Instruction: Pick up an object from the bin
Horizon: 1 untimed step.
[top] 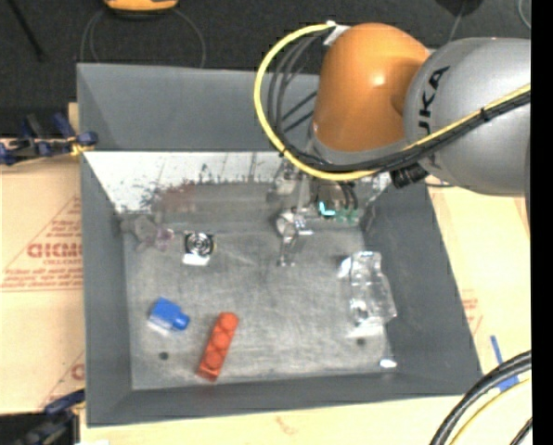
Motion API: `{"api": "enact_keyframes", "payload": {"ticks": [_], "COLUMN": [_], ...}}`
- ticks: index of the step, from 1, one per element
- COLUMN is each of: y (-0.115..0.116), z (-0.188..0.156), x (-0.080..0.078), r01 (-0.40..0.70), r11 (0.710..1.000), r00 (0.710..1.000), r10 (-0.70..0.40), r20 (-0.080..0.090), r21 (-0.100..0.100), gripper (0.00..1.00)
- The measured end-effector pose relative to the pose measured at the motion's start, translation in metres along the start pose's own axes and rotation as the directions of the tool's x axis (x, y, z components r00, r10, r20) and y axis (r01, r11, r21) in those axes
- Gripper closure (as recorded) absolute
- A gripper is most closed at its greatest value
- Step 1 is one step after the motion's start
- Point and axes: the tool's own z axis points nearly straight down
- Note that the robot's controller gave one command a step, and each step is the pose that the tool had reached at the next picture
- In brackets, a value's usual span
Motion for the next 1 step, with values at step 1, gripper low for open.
{"api": "enact_keyframes", "payload": {"ticks": [1], "y": [0.0521], "z": [0.1111], "x": [-0.0214], "r01": [0.404], "r11": [0.915], "r00": [0.915], "r10": [-0.404], "r20": [0.003], "r21": [0.001], "gripper": [0.0]}}
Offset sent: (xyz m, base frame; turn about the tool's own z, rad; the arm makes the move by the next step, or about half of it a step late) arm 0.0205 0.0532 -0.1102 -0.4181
